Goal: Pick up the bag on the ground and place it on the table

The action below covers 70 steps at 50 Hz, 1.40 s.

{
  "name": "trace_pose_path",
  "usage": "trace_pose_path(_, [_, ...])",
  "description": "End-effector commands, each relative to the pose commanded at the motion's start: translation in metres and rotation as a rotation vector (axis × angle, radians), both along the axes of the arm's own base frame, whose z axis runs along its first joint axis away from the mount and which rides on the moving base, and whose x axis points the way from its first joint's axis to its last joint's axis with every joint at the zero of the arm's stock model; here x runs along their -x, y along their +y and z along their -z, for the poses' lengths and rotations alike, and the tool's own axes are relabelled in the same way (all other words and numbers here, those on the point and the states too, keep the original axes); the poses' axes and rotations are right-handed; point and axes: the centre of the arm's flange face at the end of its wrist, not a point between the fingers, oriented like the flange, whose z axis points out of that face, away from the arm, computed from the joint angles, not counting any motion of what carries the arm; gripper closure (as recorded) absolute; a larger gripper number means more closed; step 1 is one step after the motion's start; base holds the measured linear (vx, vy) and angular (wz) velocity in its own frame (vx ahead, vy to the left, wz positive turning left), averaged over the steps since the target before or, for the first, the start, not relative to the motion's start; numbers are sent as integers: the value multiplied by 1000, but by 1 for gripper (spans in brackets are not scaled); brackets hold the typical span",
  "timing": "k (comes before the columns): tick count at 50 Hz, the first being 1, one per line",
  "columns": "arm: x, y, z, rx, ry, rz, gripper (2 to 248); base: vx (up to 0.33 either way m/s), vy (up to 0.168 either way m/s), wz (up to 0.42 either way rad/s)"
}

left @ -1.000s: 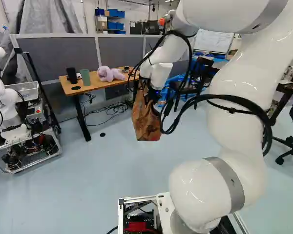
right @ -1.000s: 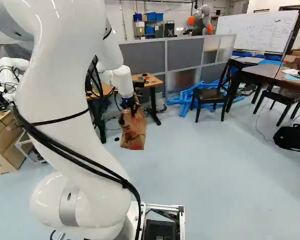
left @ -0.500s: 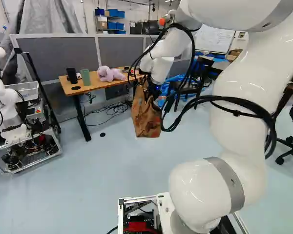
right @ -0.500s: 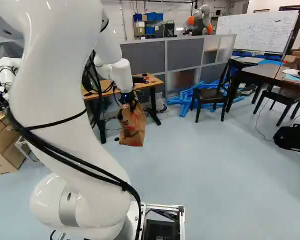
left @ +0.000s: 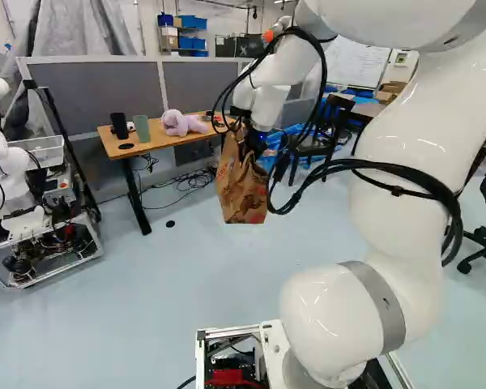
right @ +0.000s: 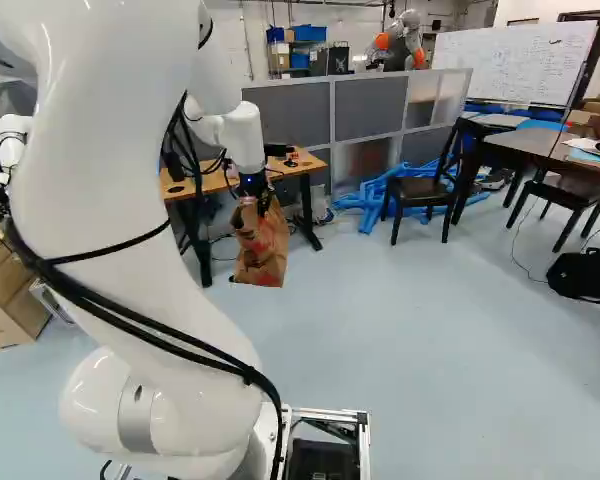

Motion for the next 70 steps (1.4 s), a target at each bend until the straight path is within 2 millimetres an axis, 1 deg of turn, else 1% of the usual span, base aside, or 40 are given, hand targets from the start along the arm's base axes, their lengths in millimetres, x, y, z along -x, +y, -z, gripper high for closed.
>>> trace_pose_path(30, [-8,2,-38,-37,20,-5,229,0,0,0])
trace_pose_path(70, [13,1,-92,-58,-66,-4,229,0,0,0])
